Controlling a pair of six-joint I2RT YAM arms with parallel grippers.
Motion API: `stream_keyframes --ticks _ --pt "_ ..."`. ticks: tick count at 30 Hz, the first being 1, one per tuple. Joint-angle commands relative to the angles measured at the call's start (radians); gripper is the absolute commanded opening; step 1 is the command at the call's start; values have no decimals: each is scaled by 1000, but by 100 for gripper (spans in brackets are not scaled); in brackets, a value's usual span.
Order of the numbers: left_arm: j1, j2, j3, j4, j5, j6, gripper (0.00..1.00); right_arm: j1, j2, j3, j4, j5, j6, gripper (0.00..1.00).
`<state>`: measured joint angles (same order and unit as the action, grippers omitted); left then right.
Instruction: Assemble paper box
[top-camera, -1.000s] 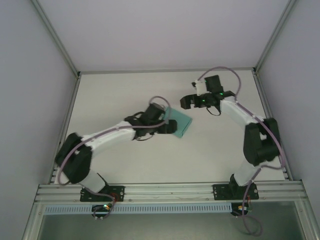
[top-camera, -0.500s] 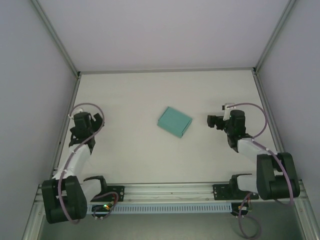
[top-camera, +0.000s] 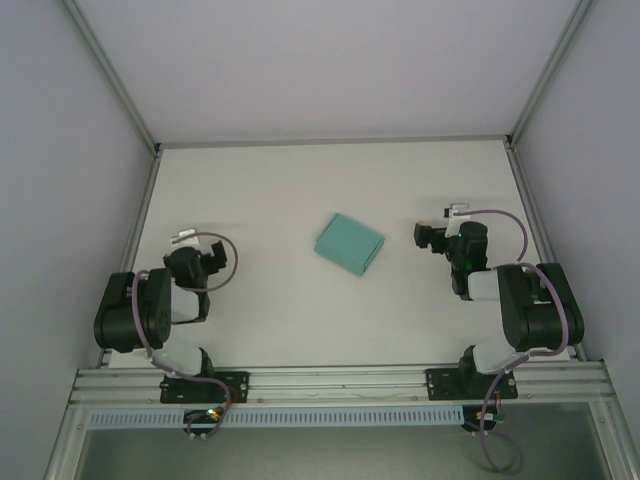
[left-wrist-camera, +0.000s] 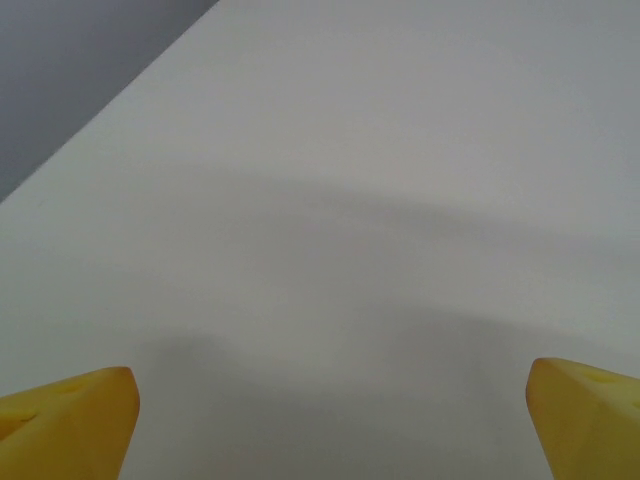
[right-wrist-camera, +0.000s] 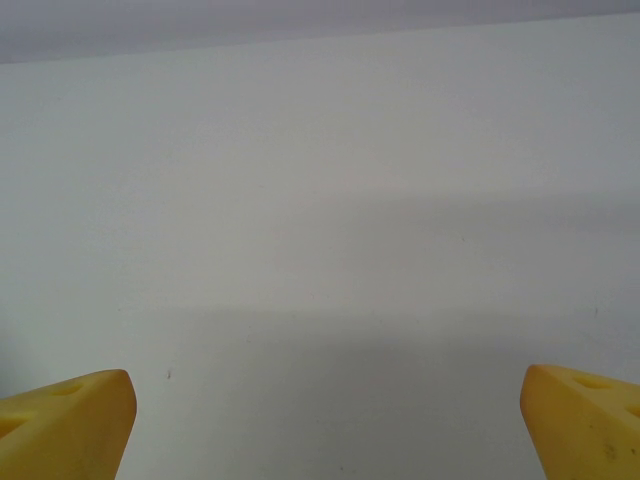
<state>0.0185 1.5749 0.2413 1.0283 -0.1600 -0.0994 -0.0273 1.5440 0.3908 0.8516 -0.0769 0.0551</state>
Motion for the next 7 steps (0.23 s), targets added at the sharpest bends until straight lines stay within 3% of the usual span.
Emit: stream_keyframes --ticks 1,7 --pt "-1 7 31 147 -10 63 100 7 1 14 45 17 -18 100" --pt "1 -6 55 82 1 61 100 7 -1 13 44 17 -18 100"
